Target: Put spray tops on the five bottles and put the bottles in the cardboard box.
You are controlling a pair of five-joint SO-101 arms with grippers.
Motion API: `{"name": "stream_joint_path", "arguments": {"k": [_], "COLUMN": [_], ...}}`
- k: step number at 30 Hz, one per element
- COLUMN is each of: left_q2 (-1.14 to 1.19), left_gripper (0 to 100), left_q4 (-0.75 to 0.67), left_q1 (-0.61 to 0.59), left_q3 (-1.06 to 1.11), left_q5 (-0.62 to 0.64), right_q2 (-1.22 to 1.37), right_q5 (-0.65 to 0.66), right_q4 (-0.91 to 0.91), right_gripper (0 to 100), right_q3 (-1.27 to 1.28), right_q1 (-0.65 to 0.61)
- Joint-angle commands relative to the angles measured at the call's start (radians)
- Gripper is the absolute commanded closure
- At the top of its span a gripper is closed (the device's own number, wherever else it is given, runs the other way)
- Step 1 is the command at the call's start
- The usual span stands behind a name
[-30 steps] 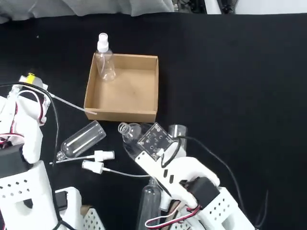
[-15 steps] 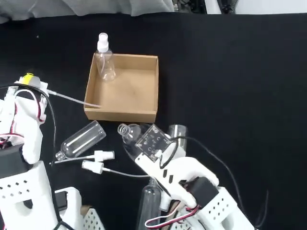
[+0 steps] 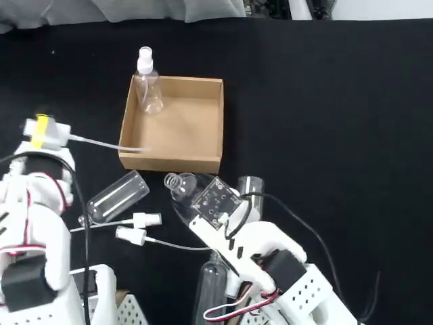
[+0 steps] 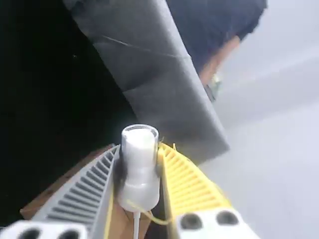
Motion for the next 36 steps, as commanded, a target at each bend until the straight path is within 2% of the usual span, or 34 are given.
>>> {"name": "stream_joint_path", "arguments": {"k": [1, 13, 36], "left_q2": [-0.072, -0.169, -0.385], "left_gripper": [97, 97, 97], "left_q4": [0.002, 0.031, 0.025], "left_q1": [0.099, 0.114, 0.116], "left_q3": [-0.004, 0.015, 0.145], "left_q5": [0.000, -0.034, -0.089], "right_q2": [-0.022, -0.022, -0.021], "right_q5": [0.017, 0.017, 0.009], "right_q4": [-0.052, -0.141, -0.170], "right_gripper": [97.3, 97.3, 97.3], "right_q3": [-0.007, 0.030, 0.041], "right_q1": [-0.025, -0.017, -0.017]}}
